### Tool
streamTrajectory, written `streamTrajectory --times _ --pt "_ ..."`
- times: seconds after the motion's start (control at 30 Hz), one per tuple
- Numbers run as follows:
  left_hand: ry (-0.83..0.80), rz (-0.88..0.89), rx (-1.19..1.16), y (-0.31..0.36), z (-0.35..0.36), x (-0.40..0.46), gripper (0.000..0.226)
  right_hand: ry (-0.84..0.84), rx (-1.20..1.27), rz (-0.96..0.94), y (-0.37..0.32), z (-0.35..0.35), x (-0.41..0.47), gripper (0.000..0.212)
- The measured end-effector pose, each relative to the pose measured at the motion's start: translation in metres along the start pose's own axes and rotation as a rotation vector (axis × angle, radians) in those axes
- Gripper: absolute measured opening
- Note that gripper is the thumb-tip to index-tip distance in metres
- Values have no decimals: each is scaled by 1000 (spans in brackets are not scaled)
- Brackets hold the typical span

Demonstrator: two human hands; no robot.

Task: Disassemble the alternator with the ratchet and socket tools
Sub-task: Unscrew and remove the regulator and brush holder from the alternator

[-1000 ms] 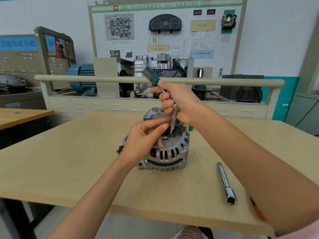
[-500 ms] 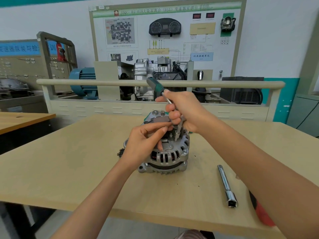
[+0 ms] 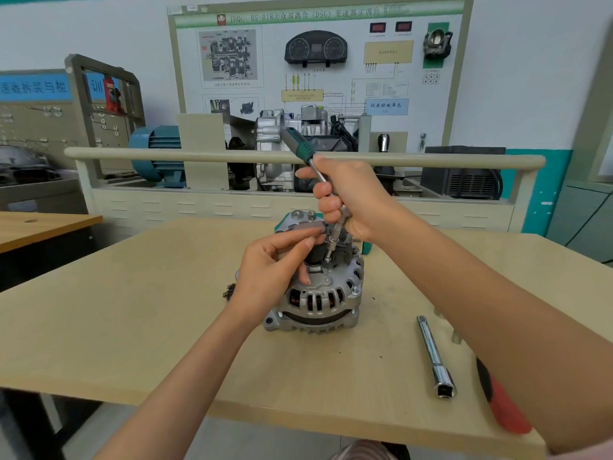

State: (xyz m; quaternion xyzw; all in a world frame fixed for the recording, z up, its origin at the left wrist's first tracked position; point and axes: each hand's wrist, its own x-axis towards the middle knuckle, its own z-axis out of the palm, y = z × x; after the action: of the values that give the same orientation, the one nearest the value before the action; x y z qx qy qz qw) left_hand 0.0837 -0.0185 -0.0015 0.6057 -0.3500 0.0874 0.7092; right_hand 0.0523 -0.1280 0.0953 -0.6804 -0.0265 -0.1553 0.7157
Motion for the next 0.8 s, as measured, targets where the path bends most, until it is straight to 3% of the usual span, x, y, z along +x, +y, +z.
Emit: streamTrajectory --times 0.47,0.67,0.8 --pt "-45 51 76 1 1 -1 25 -36 -112 38 0 12 0 30" --pt "-94 51 84 2 -1 -1 27 -214 -227 127 -5 14 4 29" --pt "-82 23 78 1 0 0 26 -230 -306 91 -4 21 6 28"
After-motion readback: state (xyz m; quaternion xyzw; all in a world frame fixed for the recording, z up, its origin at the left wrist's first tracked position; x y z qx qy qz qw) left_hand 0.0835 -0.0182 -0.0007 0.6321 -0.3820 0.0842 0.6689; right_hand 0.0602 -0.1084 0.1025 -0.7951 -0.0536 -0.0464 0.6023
